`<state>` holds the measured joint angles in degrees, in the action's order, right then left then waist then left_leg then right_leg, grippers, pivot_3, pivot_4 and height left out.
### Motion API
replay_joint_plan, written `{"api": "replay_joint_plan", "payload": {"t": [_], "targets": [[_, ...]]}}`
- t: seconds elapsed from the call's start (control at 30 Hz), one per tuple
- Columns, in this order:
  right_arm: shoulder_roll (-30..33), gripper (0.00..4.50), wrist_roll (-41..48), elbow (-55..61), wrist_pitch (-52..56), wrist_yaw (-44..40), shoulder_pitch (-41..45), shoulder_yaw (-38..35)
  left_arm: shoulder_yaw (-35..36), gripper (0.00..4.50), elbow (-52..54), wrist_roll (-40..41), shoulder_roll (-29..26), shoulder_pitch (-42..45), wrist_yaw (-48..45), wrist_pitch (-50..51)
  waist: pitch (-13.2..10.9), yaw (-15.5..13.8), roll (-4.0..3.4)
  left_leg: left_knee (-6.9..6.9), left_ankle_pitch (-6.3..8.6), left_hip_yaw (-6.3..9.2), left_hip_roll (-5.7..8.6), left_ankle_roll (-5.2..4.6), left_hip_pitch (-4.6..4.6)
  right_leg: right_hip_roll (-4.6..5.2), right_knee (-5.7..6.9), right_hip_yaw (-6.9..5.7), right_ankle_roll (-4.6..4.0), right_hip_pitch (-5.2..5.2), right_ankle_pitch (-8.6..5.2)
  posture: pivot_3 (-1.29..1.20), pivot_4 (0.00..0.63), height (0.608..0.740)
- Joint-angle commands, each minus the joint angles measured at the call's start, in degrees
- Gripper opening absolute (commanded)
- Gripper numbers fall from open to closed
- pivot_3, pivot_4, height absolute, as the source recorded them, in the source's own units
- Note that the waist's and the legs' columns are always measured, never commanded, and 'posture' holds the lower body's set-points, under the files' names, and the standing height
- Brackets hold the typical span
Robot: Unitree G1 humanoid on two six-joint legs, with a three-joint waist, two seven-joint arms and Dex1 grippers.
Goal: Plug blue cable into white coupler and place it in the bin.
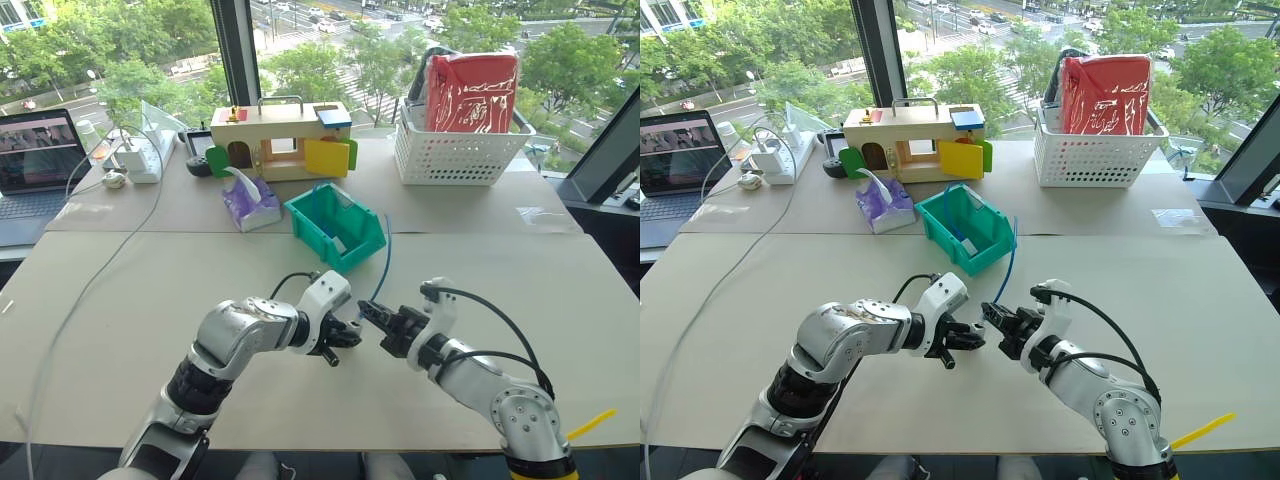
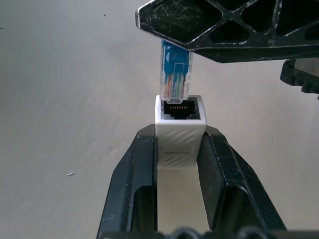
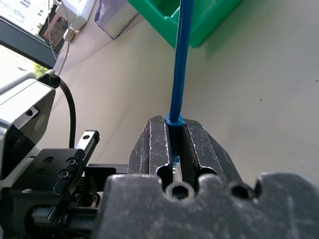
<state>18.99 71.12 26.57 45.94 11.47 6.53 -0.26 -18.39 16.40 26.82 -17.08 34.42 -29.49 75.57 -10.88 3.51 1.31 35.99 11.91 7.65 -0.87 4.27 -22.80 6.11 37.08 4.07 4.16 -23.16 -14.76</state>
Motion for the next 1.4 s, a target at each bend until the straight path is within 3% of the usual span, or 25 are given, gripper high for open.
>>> {"api": "replay_joint_plan", "payload": {"t": [0.03, 0.33, 1.4], "targets": [[-1.2, 0.00, 2.3, 0.3, 1.4, -0.2, 0.0, -0.6, 1.2, 0.64, 1.0, 0.0, 0.2, 0.3, 0.8, -0.6, 0.0, 0.0, 0.00, 0.00, 0.00, 0.00, 0.00, 0.00, 0.00, 0.00, 0.00, 0.00, 0.00, 0.00, 0.00, 0.00, 0.150, 0.740], [-3.1, 0.00, 6.9, 0.2, 2.1, 0.5, 0.2, -2.6, 0.9, 0.64, 0.7, 0.3, 0.3, 0.6, 0.7, -0.8, 0.0, 0.0, 0.00, 0.01, 0.00, 0.00, 0.00, 0.00, -0.01, 0.00, 0.00, 0.00, 0.00, 0.00, 0.00, 0.00, 0.150, 0.740], [-1.3, 0.00, 1.2, -2.7, 4.1, 1.6, -3.5, -2.4, 0.7, 0.64, 0.9, 0.5, 0.7, 0.3, 1.1, -0.9, 0.1, -0.1, -0.02, 0.01, 0.00, 0.00, 0.00, 0.00, 0.06, 0.00, 0.00, 0.00, 0.00, 0.08, 0.00, 0.00, 0.150, 0.740]]}}
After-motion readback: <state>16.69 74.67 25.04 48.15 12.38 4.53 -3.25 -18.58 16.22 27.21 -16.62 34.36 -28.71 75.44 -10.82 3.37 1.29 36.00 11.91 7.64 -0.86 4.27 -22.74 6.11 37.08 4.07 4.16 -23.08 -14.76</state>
